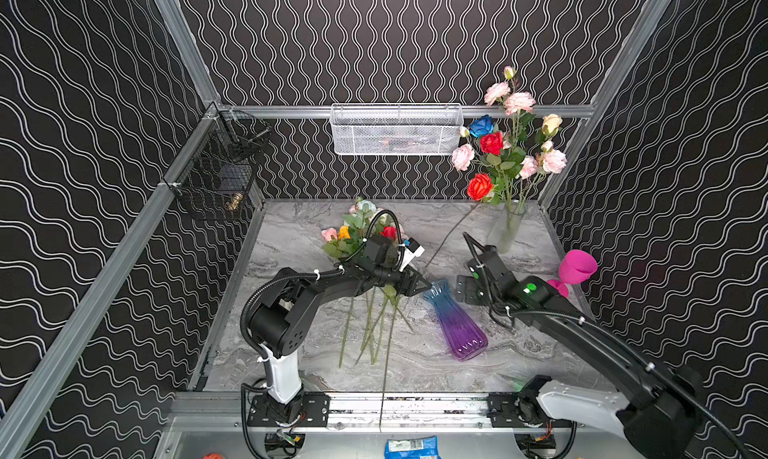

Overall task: Arrange the flowers into the vase
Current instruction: 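Open the right gripper and withdraw it from the vase while the left holds the rim, then lift the blue-purple vase by its rim with the left gripper, tilting it upright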

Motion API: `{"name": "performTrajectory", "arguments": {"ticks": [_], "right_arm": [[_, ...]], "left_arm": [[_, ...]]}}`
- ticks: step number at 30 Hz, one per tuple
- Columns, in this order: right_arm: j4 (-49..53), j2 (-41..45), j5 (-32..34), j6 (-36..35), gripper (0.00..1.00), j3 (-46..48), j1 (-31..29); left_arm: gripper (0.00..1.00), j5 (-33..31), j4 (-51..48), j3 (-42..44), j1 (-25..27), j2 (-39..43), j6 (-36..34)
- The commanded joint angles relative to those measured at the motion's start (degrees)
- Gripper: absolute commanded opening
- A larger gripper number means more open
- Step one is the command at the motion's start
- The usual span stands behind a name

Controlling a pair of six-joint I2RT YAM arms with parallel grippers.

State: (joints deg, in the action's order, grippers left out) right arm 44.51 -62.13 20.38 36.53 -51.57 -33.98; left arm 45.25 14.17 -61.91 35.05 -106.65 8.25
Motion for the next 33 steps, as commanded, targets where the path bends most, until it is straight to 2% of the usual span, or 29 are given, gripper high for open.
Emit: {"name": "performTrajectory", "arguments": {"ticks": [1, 3, 5, 8, 12, 16, 23, 27, 33], "right_arm": [[1.7, 8.0, -3.5, 14.3, 0.96, 6.5, 3.1], [-2.9, 13.2, -7.5, 18.6, 0.98, 12.2, 6.5], [-13.8, 16.0, -17.0, 17.5, 0.98, 19.7, 11.4], [-19.9, 13.0, -26.8, 16.8, 0.95, 22.9, 15.0], [-18.9, 11.0, -26.5, 16.4, 0.96, 22.3, 15.0], [-22.0, 10.1, -26.9, 16.6, 0.96, 23.7, 15.1], [-26.4, 4.5, -25.0, 12.8, 0.96, 22.3, 16.1], [-23.2, 2.1, -23.3, 8.7, 0.97, 18.9, 19.2], [-12.7, 6.6, -19.9, 7.6, 0.99, 15.7, 24.4]], "left_arm": [[0.71, 2.4, -3.1, -4.0, 0.8, -2.7, -4.4], [0.71, 3.9, -3.6, -6.9, 0.9, -5.8, -4.6], [0.69, 7.5, -2.8, -9.8, 1.3, -9.6, -3.3], [0.65, 9.4, -1.1, -10.1, 2.4, -10.9, -2.4], [0.64, 9.8, 1.2, -9.1, 3.5, -10.8, -1.5], [0.57, 11.8, 4.4, -8.2, 4.1, -12.1, 1.2], [0.53, 9.8, 3.6, -2.6, 4.3, -7.3, 1.2], [0.50, 9.8, 5.4, 0.6, 4.9, -5.6, 3.1], [0.48, 8.0, 6.5, 3.9, 7.1, -3.7, 4.1]]}}
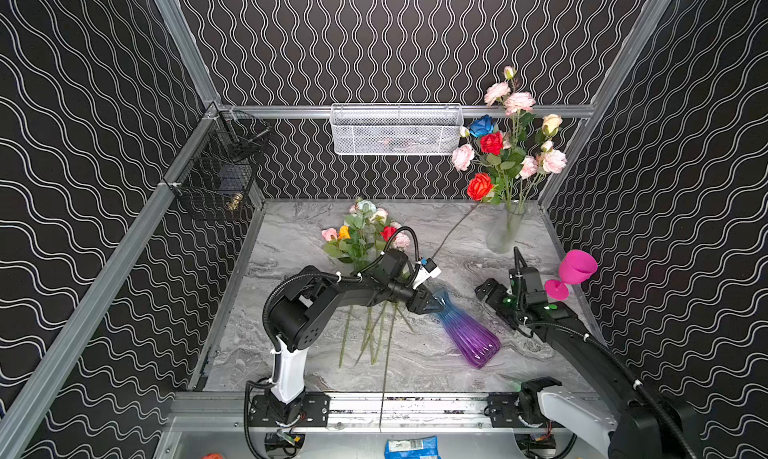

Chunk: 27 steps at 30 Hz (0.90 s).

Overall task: Arrange the flowers into the vase
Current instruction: 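Lift the blue-purple vase by its rim with the left gripper, tilting it upright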

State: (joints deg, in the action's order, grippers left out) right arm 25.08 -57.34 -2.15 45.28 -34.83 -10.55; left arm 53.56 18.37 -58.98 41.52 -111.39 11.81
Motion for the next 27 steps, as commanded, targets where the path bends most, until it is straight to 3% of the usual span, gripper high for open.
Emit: {"name": "performTrajectory", "arguments": {"ticks": [1, 8, 13, 22, 27], "right_arm": [[8.6, 3.1, 2.8, -0.5, 0.99, -0.7, 1.3], [16.7, 11.1, -1.2, 8.0, 0.99, 5.3, 1.6], [15.6, 18.1, -5.6, 13.3, 0.99, 10.8, 1.6], [3.6, 17.3, -17.0, 18.8, 0.94, 14.6, 1.6], [-4.0, 15.0, -14.1, 20.3, 0.90, 15.9, 0.8]], "left_arm": [[0.48, -0.9, 3.2, 1.8, 0.7, 1.5, 1.3], [0.43, -5.2, 4.7, 5.3, 1.6, 4.9, 3.9], [0.39, -7.6, 6.7, 7.2, 1.7, 6.8, 6.4], [0.38, -6.5, 12.0, 12.8, 3.6, 10.9, 11.0], [0.38, -7.0, 11.4, 14.6, 6.0, 11.9, 11.1]]}}
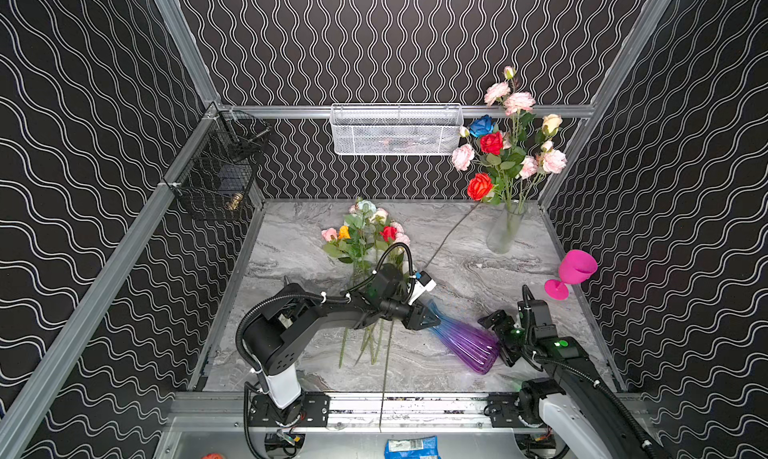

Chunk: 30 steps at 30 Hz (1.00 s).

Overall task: Arrange the flowers into the vase
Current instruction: 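Lift the blue-purple vase by its rim with the left gripper, tilting it upright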

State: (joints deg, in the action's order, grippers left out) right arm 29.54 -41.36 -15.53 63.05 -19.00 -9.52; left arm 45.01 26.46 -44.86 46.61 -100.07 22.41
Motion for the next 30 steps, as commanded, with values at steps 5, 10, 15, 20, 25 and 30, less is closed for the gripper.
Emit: {"name": "performTrajectory", "arguments": {"ticks": [5, 10, 15, 20, 25, 30], "right_arm": [[-12.8, -6.9, 1.5, -1.7, 0.90, -2.4, -0.2], [-15.8, -12.1, 1.5, -5.3, 0.90, -5.3, -0.2], [-17.5, -13.0, 1.6, -6.8, 0.90, -7.2, -0.1], [-15.5, -11.9, 4.3, -9.6, 0.90, -9.5, 0.2], [-13.4, -11.4, 9.1, -18.9, 0.93, -17.9, 4.2], [-11.1, -14.6, 15.1, -23.8, 0.92, -28.0, 6.4]], "left_arm": [[0.32, 0.5, 4.3, 3.6, 1.7, 2.1, 2.4], [0.19, -1.8, -1.3, 3.1, 1.9, 8.3, 2.3], [0.08, -4.7, -10.8, -0.8, 2.3, 13.8, 0.3], [0.00, -8.2, -21.0, -6.4, 3.2, 15.3, -2.7], [0.00, -19.1, -45.8, -23.7, 3.4, 13.5, -10.9], [0.00, -33.6, -70.0, -45.6, 4.3, 6.2, -19.8]]}}
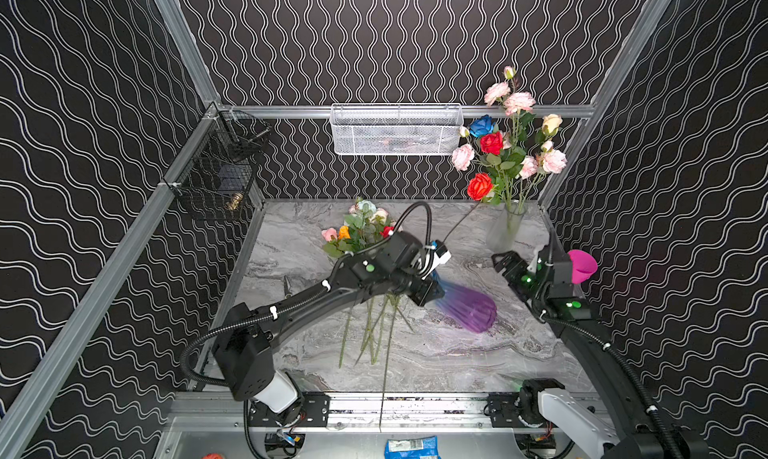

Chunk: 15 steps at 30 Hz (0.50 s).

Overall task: Arrange the flowers into the vase
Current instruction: 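Stand the blue-purple vase upright on the table and open the left gripper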

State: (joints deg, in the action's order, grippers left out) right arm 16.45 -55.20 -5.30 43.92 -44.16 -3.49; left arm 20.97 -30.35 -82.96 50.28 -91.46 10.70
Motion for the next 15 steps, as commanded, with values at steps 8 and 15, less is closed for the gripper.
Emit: {"name": "performTrajectory", "arguments": {"ticks": [8, 15], "right_arm": [[0.9, -0.7, 5.1, -6.3, 0.91, -5.9, 1.1], [1.4, 0.1, 5.4, -7.5, 0.92, -3.5, 2.8]], "left_arm": [[0.00, -31.2, -29.8, -34.3, 6.8, -19.8, -17.6], [0.00, -40.5, -42.8, -58.0, 12.1, -35.4, -27.8]]}}
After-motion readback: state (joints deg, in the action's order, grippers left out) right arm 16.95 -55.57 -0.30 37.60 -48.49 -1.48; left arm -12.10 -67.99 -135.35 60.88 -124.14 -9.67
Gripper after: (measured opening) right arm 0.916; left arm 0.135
